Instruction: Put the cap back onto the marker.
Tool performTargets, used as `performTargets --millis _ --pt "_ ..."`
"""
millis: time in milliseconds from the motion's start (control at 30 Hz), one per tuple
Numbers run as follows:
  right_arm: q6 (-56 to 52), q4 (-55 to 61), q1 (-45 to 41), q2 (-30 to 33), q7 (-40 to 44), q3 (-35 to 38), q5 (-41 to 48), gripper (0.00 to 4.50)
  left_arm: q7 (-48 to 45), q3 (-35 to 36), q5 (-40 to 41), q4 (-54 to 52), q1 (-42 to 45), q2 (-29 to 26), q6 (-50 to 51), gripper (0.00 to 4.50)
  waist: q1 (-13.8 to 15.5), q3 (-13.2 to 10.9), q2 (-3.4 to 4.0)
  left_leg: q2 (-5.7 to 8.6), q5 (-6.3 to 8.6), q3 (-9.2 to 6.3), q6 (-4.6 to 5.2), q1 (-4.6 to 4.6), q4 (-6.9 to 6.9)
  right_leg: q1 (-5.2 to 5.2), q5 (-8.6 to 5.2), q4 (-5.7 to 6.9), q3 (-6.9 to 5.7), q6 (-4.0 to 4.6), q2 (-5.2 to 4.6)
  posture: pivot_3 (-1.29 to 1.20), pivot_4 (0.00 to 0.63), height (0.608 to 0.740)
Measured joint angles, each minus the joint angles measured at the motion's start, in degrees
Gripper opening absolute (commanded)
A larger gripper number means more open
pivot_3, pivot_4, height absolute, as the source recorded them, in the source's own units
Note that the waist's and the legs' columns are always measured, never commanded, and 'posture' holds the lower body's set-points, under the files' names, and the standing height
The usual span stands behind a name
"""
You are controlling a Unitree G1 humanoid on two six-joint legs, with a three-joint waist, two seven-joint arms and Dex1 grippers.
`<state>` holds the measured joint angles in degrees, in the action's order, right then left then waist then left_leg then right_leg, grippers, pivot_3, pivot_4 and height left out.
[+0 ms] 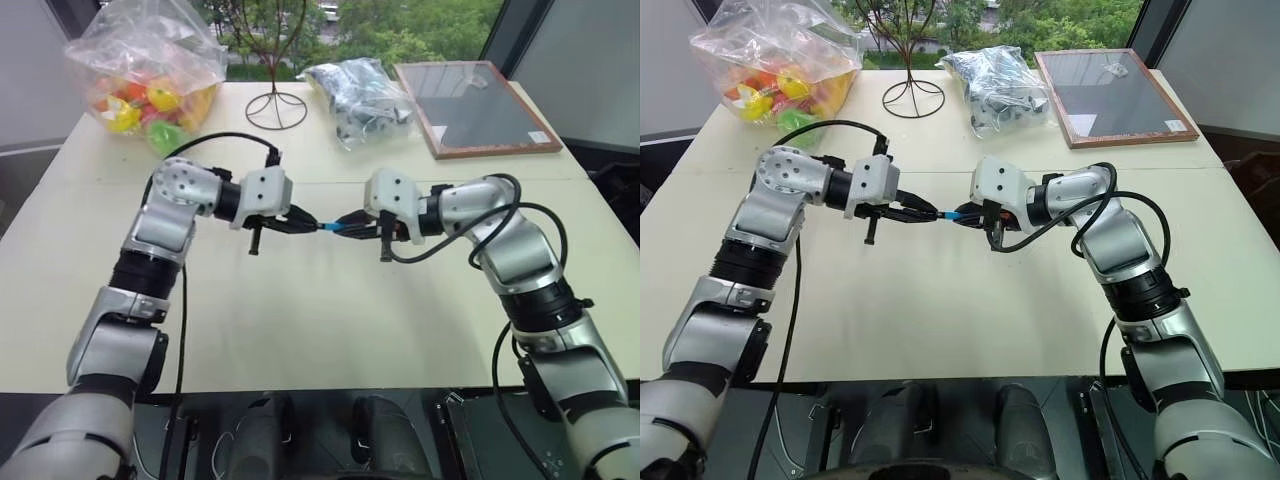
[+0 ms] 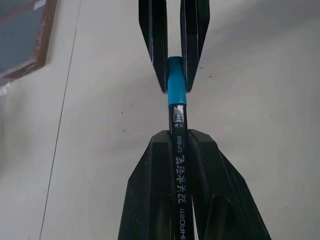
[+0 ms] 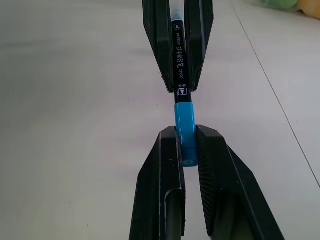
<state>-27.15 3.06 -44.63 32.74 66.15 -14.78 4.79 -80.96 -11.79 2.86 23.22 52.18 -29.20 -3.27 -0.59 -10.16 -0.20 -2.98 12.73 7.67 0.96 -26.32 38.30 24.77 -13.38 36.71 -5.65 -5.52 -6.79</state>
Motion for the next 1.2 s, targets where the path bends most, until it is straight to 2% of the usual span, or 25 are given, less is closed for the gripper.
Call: performTargets --millis 100,200,233,267,433,567,733,833,933,1067,1200 --pt "0.0 0.4 -0.2 0.3 0.0 -0.7 -0.1 1.84 1.6 -1.1 -1.6 4.3 1.8 0.2 -1.5 0.0 -0.1 0.0 0.0 0.0 0.0 0.0 0.01 0.0 0.0 0.02 0.0 0.01 0.0 0.0 0.0 0.0 0.15 0.74" --pt "-0.1 2.1 0.5 2.6 1.1 -1.9 0.0 3.39 4.7 -0.8 -3.1 9.9 3.0 -2.3 -3.5 0.0 -0.2 0.0 0.0 0.0 0.04 0.01 0.07 -0.03 -0.03 0.08 0.0 0.01 0.01 0.0 0.0 0.0 0.15 0.74" --pt "-0.2 2.1 1.0 3.6 1.1 -1.8 0.0 4.04 5.2 -0.7 -3.5 11.2 3.0 -3.3 -4.0 0.0 -0.2 0.0 0.0 0.0 0.04 0.02 0.07 -0.04 -0.03 0.08 0.0 0.01 0.01 0.0 0.0 0.0 0.15 0.74" --pt "-0.3 2.2 1.4 4.4 1.1 -1.8 0.0 4.46 5.4 -0.6 -3.6 12.4 2.9 -3.9 -4.6 0.0 -0.2 0.0 0.0 0.0 0.04 0.02 0.07 -0.04 -0.02 0.08 0.0 0.02 0.01 0.0 0.0 0.0 0.15 0.74" --pt "0.0 2.2 2.0 7.4 -2.5 0.8 -0.8 4.46 4.7 0.7 -2.7 12.5 0.7 -8.2 -4.2 0.0 -0.1 0.0 0.0 0.0 0.05 0.02 0.08 -0.1 -0.02 0.13 0.0 0.02 0.01 0.0 -0.02 0.0 0.15 0.74" --pt "-0.4 2.3 4.6 8.8 -8.1 7.3 -0.6 4.46 9.1 6.9 2.5 4.6 -5.3 -8.8 7.1 0.0 0.0 0.0 0.0 -0.01 0.03 -0.01 0.05 -0.1 0.0 0.11 0.0 0.03 0.01 0.0 -0.03 0.0 0.15 0.74" --pt "-4.4 4.3 12.2 6.9 -17.3 14.0 0.1 4.46 27.8 18.0 7.1 -14.7 -17.0 -6.4 32.7 0.0 -0.2 0.0 0.0 -0.01 -0.01 -0.03 -0.01 -0.05 -0.04 0.12 -0.03 0.18 0.07 -0.05 -0.03 0.0 0.15 0.74" --pt "-7.0 6.8 16.8 5.8 -21.1 15.4 0.6 4.46 40.2 24.0 8.8 -27.6 -24.6 -1.4 49.0 0.0 -0.2 0.0 -0.03 0.0 -0.01 -0.04 -0.02 -0.03 0.01 0.12 -0.05 0.24 0.12 -0.07 -0.03 0.0 0.15 0.74" --pt "-7.6 7.7 18.0 3.3 -24.3 15.8 1.1 4.46 51.0 29.0 8.6 -35.1 -27.9 3.7 57.5 0.0 -0.1 0.0 -0.05 0.01 0.02 -0.07 0.04 0.03 0.03 0.07 -0.04 0.3 0.11 -0.06 -0.03 0.0 0.15 0.74" --pt "-7.2 7.7 18.5 0.9 -27.9 15.6 1.0 4.46 61.9 31.7 5.5 -37.9 -33.4 6.5 57.9 0.0 -0.1 0.0 -0.07 0.01 0.08 -0.09 0.12 0.18 -0.01 -0.03 -0.05 0.27 0.11 -0.05 -0.03 0.0 0.15 0.74" --pt "-6.0 6.4 18.6 0.3 -28.9 14.8 1.0 4.46 63.9 32.6 5.3 -37.0 -34.6 6.7 55.3 0.0 0.2 0.0 -0.12 0.02 0.11 -0.07 0.15 0.17 0.0 -0.07 -0.05 0.25 0.08 -0.04 -0.04 0.0 0.15 0.74"
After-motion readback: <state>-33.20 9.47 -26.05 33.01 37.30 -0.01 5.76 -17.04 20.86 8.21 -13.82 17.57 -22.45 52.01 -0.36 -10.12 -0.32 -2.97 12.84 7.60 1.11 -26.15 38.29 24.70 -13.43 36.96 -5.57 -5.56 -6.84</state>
